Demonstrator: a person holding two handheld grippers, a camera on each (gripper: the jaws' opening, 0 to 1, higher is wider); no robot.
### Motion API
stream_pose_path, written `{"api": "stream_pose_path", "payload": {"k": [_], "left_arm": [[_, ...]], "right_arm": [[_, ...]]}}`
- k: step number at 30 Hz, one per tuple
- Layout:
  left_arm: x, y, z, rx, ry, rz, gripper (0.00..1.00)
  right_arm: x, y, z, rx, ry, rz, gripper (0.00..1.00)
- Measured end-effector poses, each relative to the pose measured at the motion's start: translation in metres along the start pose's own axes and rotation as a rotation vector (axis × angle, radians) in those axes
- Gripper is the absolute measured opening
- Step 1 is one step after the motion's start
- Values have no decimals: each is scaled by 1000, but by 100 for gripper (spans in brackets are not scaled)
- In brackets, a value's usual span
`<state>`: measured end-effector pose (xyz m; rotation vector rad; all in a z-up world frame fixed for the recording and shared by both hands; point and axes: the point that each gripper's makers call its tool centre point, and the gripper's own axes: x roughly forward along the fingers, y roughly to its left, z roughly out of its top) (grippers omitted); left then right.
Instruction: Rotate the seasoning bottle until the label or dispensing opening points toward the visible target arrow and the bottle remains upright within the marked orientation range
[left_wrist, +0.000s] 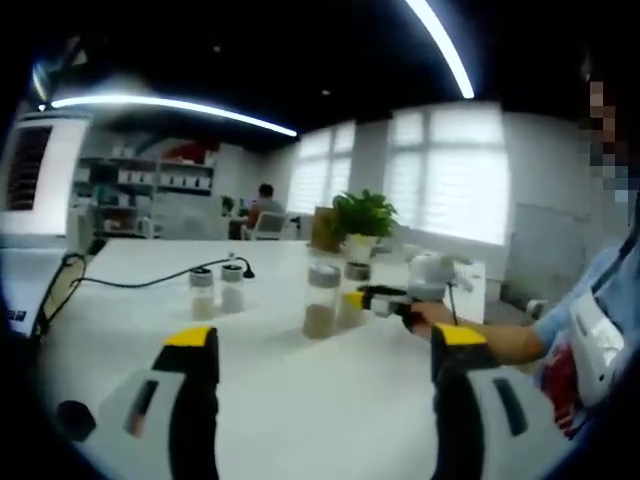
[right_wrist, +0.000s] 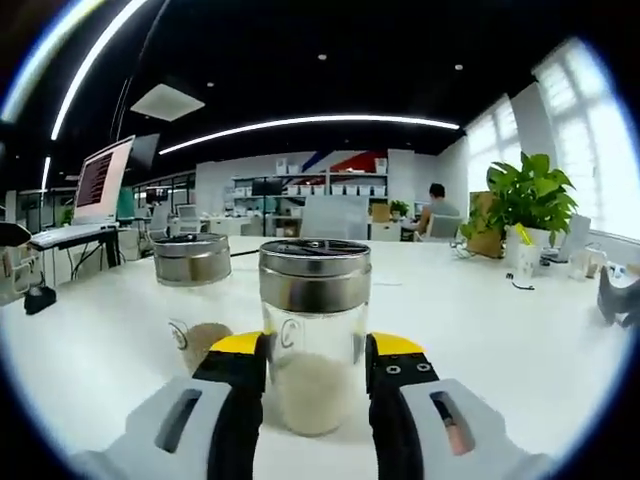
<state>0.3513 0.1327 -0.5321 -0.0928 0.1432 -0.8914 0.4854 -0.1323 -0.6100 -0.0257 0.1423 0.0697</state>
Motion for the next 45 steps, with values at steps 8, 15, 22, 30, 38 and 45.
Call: {"api": "stream_pose_path", "payload": {"k": [8,15,22,30,38,45], "left_arm": [[2,-1,-2,0,10,-5,93],[2,0,-3,-5,13,-4,93],[4,0,-6,-4,25,0,92],[6,-5,-5,-1,22,-12,92],[5,-3,-2,0,5,-1,92],[9,-8,-1,-46,-12,-42,91]], "right_arm": [[0,0,0,-13,11,22,38],[-1,0,0,-9,12,58,38],[-2,1,-1,-29,1,195,38],[-1,7,-4,-44,52,424,38],[3,9,-3,-87,70,640,38],[3,12,-4,-113,74,891,38]]}}
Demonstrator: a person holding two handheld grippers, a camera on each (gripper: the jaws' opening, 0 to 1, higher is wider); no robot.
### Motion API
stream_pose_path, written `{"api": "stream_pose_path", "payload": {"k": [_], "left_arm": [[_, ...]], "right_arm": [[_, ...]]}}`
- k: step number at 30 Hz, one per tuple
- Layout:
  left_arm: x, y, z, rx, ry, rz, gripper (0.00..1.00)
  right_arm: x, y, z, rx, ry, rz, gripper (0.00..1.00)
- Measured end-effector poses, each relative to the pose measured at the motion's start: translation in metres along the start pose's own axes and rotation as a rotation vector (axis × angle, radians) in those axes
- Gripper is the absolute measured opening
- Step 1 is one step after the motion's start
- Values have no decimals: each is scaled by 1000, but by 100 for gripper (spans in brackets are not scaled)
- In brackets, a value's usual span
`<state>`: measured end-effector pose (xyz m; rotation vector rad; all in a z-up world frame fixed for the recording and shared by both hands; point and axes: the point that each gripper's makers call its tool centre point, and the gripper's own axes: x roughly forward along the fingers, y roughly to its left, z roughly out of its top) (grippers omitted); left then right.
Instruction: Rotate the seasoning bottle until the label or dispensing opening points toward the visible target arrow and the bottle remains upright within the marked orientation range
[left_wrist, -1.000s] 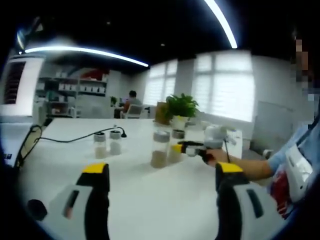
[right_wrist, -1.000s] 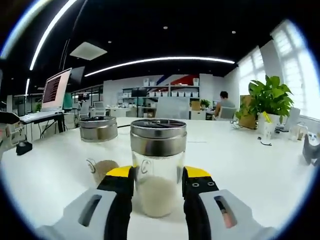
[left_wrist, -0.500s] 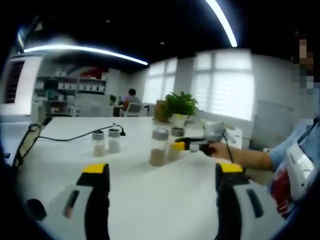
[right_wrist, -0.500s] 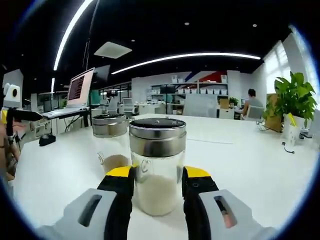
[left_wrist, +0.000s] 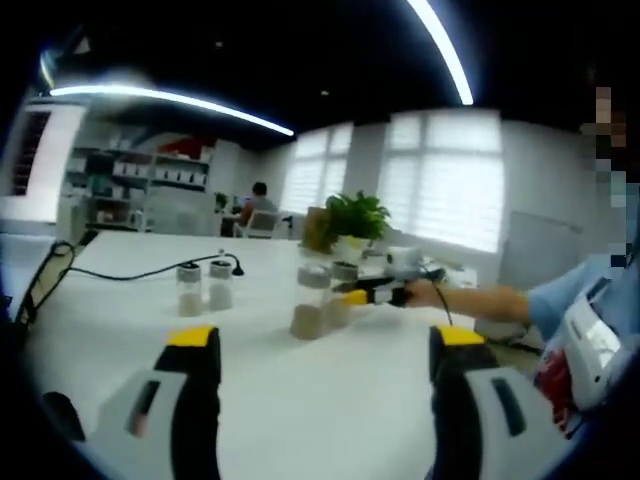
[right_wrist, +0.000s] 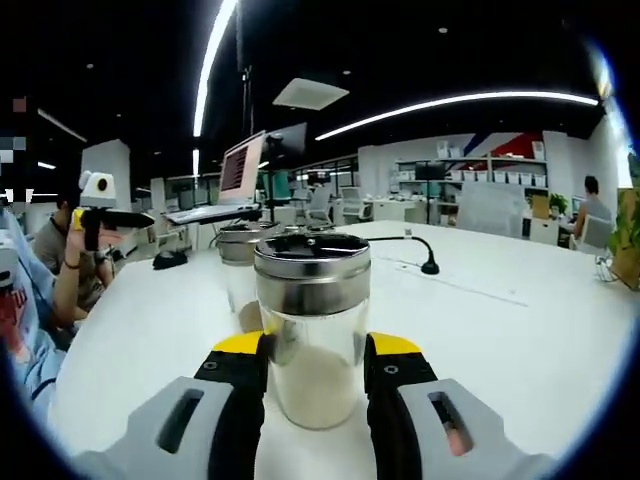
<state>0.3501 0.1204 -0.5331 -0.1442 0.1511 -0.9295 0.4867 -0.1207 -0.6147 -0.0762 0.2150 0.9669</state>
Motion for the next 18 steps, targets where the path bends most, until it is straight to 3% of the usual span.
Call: {"api": "stream_pose_path", "payload": {"k": [5,9,14,18], "left_arm": [[1,1,-1,8,7,13,91],[2,1,0,10,2,16,91],[4,-2,-1,0,11,-7,91],[2,-2,4,2,-6,-3,91]], "right_arm": [[2,6,1,-39,-29,239,38],[2,6,0,-32,-21,352,38],[0,11,-2,-75,75,496,38],[2,11,-2,-100,113,550,38]]}}
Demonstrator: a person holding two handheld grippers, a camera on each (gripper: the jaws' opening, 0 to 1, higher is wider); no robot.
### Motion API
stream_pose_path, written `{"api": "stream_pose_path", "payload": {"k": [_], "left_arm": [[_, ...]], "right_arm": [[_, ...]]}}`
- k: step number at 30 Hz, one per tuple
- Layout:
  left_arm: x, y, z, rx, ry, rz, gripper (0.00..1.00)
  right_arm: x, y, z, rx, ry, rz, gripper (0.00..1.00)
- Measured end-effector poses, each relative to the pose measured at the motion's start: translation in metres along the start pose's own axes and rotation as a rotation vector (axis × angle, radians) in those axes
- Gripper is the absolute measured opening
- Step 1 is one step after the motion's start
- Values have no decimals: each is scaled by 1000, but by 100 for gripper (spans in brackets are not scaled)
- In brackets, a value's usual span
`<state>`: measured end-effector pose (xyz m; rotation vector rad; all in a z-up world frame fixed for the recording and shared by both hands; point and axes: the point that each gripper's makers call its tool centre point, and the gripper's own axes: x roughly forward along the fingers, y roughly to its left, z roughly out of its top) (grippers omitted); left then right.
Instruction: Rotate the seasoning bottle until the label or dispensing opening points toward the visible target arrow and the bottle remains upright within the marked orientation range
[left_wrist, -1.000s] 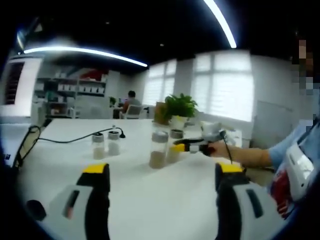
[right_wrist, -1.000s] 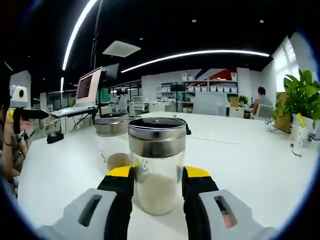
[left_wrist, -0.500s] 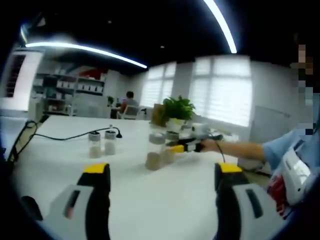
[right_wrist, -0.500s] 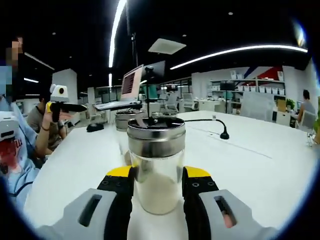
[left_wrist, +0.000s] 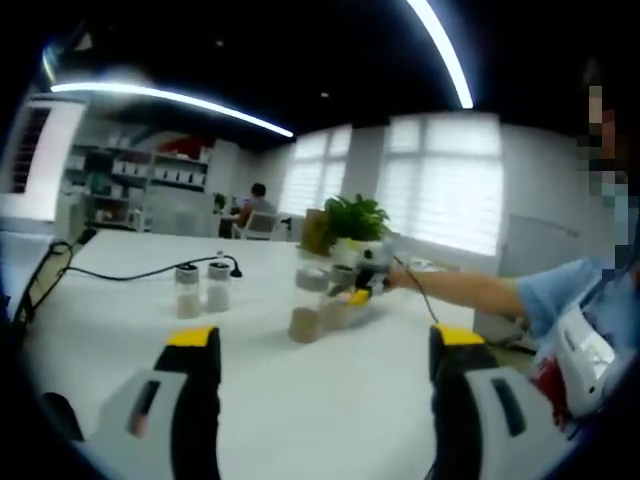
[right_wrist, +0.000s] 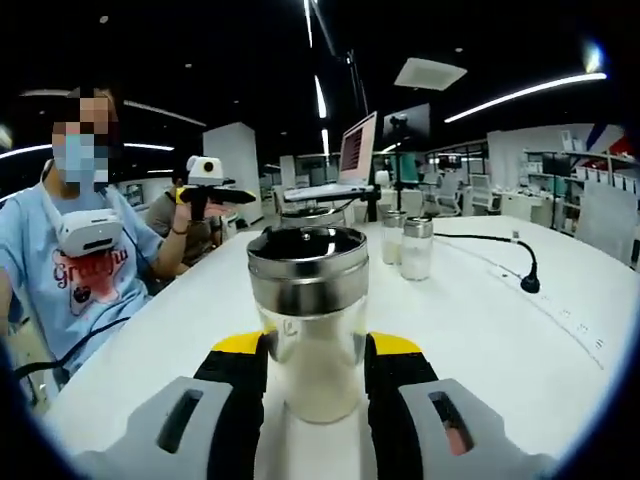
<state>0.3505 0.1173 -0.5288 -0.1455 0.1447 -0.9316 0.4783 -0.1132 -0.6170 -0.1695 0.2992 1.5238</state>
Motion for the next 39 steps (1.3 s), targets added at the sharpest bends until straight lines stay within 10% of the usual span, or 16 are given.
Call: {"api": "stream_pose_path", "payload": {"k": [11,16,22,27,32,39], "left_arm": [[1,4,-3,-8,9,8,90],[-1,3,2,-9,-8,5,90],[0,8,-2,-18,3,20,90],[1,3,-2,-26,-3,6,90],[-1,2,-3,-25,4,11,90],[-4,1,-2,-21,-10,6,90]], "right_arm": [[-2,-6,-13,67,61,-55,43],[-6,8,-8,100,-18,-120,48],[-23,9,-8,91,-51,-439,55],[-38,14,24,90,-262,-763,66],[-50,26,26,144,-248,-1149,78],[-54,40,17,222,-250,-1447,76]]}}
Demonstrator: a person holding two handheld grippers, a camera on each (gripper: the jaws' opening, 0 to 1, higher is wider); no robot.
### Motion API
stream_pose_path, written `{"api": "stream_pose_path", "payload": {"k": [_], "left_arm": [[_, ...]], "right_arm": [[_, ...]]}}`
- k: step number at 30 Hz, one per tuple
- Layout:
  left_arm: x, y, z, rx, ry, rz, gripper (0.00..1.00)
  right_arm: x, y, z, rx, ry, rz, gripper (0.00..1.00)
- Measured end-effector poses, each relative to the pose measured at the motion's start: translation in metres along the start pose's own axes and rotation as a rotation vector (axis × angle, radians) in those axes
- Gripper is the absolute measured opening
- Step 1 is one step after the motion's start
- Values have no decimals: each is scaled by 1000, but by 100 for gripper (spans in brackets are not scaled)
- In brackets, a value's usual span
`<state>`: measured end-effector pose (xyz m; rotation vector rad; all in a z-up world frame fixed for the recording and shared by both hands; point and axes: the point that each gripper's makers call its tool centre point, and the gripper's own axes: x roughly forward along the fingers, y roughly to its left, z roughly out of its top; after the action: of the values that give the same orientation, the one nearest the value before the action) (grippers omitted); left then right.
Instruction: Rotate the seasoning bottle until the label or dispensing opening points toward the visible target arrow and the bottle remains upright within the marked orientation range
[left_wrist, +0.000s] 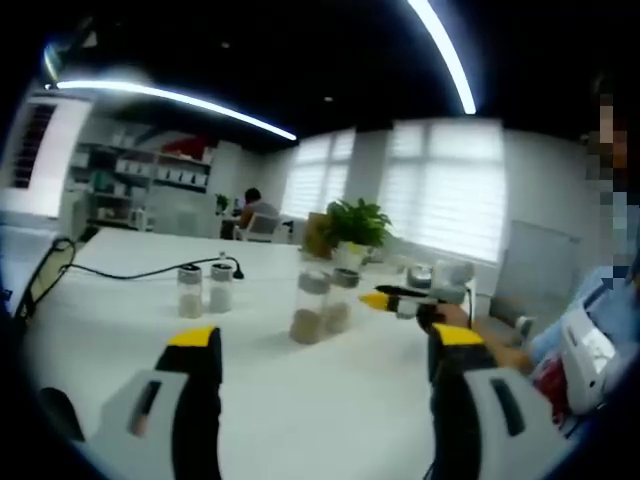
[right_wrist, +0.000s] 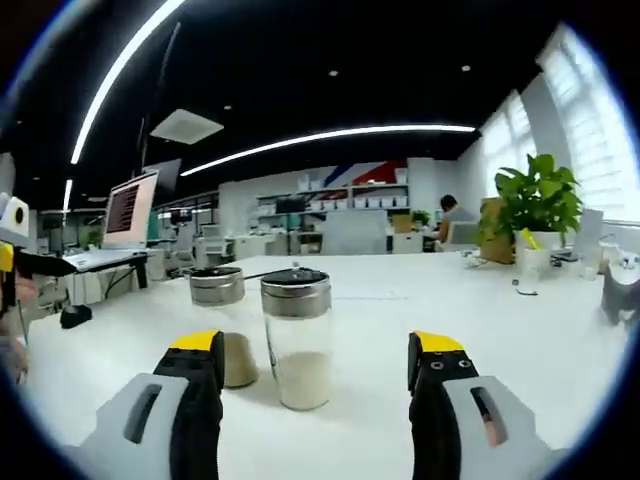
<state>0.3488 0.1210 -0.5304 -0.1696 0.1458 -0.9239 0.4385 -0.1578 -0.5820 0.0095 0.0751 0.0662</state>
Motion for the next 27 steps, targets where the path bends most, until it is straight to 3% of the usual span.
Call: {"api": "stream_pose_path", "payload": {"k": [2,3,6,11,13,14,20,23,24,25,26,27], "left_arm": [[-1,0,-1,-1,1,1,90],[-1,0,-1,-4,-2,0,90],[0,-1,-1,-10,-5,-7,90],[2,-3,0,-14,-10,-29,90],[2,-1,-1,-14,-3,-26,90],[2,0,-1,-13,-2,-24,90],[2,2,-3,-15,4,-21,90],[3,2,-2,-23,1,-21,90],[3,2,-2,-26,1,-25,90],[3,2,-2,-28,1,-28,90],[3,2,-2,-30,1,-29,90],[3,2,-3,-30,2,-28,90]], "right_arm": [[3,-4,-2,-19,29,-69,65],[7,1,2,-8,14,-57,64],[19,11,10,29,-20,-48,67],[34,10,-1,20,50,-105,66],[39,10,-4,-54,64,-103,56],[41,11,-6,-49,64,-106,52],[50,19,-13,-31,90,-81,52],[47,15,-12,-71,98,-123,49],[49,16,-7,-135,77,-130,48],[51,22,-9,-143,86,-103,45],[53,29,-12,-108,96,-56,38],[51,22,-14,-71,107,-100,38]]}}
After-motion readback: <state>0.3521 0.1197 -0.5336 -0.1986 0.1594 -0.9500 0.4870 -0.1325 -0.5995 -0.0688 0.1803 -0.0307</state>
